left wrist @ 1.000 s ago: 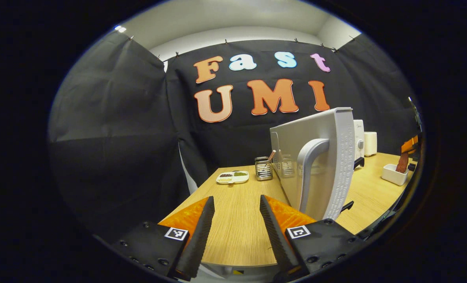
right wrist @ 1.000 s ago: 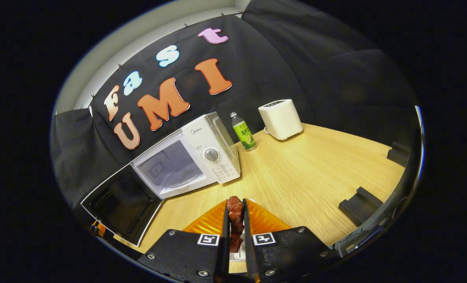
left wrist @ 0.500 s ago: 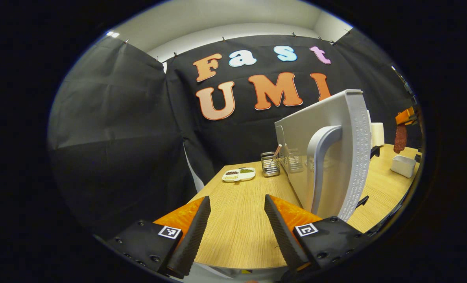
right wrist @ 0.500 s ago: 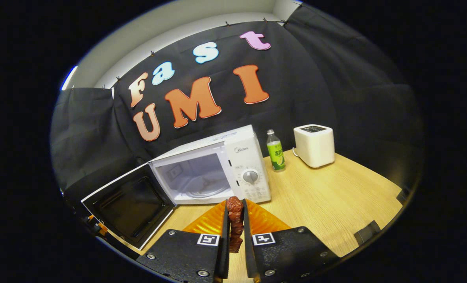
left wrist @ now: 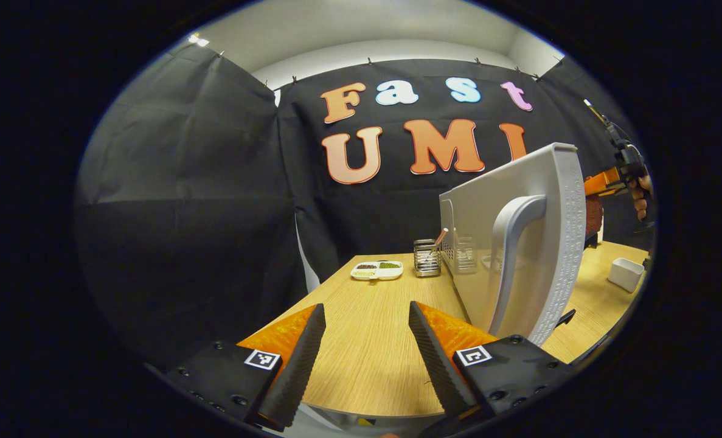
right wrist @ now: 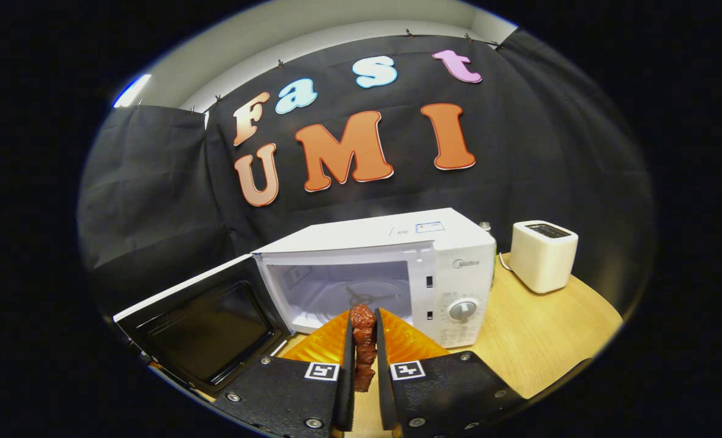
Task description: Open the microwave oven with the left hand, put the food in, and close the microwave oven.
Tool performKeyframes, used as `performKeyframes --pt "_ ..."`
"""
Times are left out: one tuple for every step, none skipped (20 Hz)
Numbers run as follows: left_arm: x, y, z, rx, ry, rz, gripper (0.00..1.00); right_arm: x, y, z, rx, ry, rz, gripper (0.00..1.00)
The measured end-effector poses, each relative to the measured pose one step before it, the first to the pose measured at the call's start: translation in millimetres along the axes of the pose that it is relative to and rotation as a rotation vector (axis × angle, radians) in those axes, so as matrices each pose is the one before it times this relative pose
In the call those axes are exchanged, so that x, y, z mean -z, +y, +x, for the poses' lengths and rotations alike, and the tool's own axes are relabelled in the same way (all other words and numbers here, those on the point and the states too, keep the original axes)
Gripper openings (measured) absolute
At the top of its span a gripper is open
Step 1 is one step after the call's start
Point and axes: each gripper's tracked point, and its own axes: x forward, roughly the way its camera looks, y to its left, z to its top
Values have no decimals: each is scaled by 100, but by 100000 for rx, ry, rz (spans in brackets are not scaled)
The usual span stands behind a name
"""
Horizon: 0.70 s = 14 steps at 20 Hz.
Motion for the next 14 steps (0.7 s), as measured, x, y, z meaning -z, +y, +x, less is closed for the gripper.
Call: performKeyframes --pt "41 40 140 -276 557 636 90 279 702 1054 -1009 1197 274 16" --pt "-12 70 57 252 231 314 90 145 549 1000 -459 817 -24 16" --pt "-125 13 22 189 -9 227 90 69 394 1037 16 501 -328 16" --pt "-42 136 41 -154 5 -29 90 50 274 1052 607 239 -203 16" --pt "-141 149 74 -152 -164 -56 90 -5 68 1060 1101 -377 297 16" --pt "-88 262 -7 -211 -170 -41 90 -177 163 1091 1048 -685 172 17" --pt "-124 194 12 -60 -401 -218 90 -59 130 1147 1106 -973 -157 17" --pt "-103 114 -22 -10 -195 -267 82 31 169 1096 991 -997 -630 17" --pt "-129 250 77 -96 -625 -229 81 -14 182 988 1159 -1261 -186 16" --pt "-53 353 -14 -147 -252 -249 90 162 68 948 1413 -752 750 16" --pt "-66 228 115 -206 -417 -227 90 145 190 1023 1210 -1013 1695 16" --pt "66 346 138 -375 69 -527 90 333 118 733 1369 -403 1964 16" --pt "15 214 134 -303 -228 -828 82 336 -29 771 1624 -1205 2192 16" --pt "111 60 161 -226 -40 -1184 82 209 143 780 1872 -2238 2200 16"
